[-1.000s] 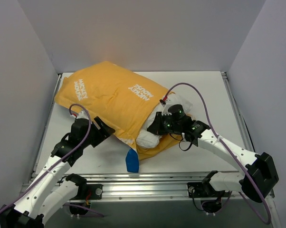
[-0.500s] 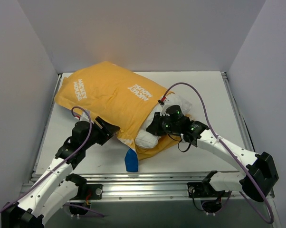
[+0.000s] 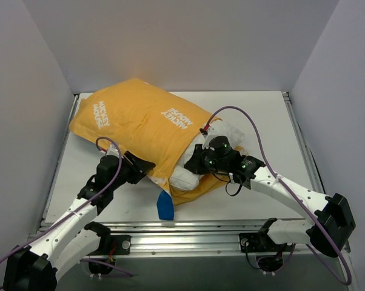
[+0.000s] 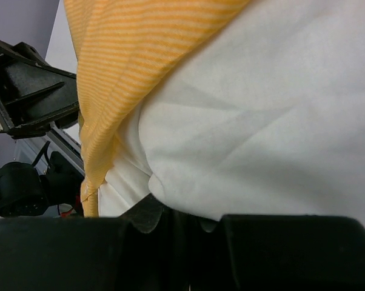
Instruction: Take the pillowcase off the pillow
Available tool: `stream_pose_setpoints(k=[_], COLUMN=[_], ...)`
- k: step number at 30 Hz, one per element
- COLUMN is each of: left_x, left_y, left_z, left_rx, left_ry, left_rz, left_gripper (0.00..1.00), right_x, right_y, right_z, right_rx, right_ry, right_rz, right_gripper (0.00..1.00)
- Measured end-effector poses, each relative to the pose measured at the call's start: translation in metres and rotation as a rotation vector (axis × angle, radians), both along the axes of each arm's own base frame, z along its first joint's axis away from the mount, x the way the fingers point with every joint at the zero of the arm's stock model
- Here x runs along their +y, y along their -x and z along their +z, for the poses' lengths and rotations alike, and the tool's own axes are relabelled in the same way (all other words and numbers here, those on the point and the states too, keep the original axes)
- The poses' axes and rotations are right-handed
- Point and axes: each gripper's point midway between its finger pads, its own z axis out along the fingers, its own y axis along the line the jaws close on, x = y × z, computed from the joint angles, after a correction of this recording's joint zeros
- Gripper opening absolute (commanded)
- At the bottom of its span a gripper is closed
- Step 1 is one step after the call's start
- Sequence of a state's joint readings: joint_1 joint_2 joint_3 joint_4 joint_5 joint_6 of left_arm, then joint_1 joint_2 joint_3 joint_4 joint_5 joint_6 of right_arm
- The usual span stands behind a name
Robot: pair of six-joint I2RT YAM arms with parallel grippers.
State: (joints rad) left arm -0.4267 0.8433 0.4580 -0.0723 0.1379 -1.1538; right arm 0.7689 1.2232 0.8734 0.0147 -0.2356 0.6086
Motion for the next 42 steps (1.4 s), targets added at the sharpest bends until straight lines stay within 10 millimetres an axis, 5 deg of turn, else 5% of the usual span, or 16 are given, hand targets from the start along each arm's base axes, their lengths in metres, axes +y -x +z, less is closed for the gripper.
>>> stream_pose_setpoints(k=[4, 11, 16, 21, 31, 32, 36, 39, 42], left_x=[-0.004, 0.007, 0.044, 0.054, 0.052, 0.051, 0.065, 0.096, 0.115], left_y=[-0.007, -0.007, -0.013, -0.022, -0.045, -0.045, -0.040, -0.030, -0.018], left_z=[0.006, 0.013, 0.042, 0.071, 0.047, 0.044, 0.031, 0.022, 0.039], left_rx=[-0.032, -0.071, -0.171, -0.239, -0.176, -0.172, -0.136, -0.066, -0.049], left_ry=[0.025, -0.014, -0.068, -0.087, -0.205, -0.213, -0.313, -0.451, -0.527], left_rz=[0.002, 0.046, 0.215, 0.268, 0.245, 0.230, 0.216, 0.261, 0.288], left_gripper=[0.03, 0.02, 0.02, 0.02, 0.03, 0.06, 0.34, 0.48, 0.64], right_x=[0.003, -0.014, -0.055, -0.075, -0.090, -0.088, -0.074, -0.064, -0.063], right_y=[0.000, 0.000, -0.005, -0.001, 0.011, 0.013, 0.028, 0.039, 0.039], right_z=[0.001, 0.016, 0.080, 0.142, 0.124, 0.123, 0.095, 0.079, 0.070], right_rx=[-0.009, -0.056, -0.149, -0.227, -0.165, -0.159, -0.074, -0.017, 0.002], right_ry=[-0.004, 0.001, -0.017, -0.053, 0.042, 0.036, 0.028, 0.043, 0.089], right_rz=[-0.004, -0.074, -0.150, -0.157, -0.143, -0.127, 0.009, 0.123, 0.180], right_gripper=[0.00, 0.00, 0.00, 0.00, 0.00, 0.02, 0.55, 0.74, 0.83])
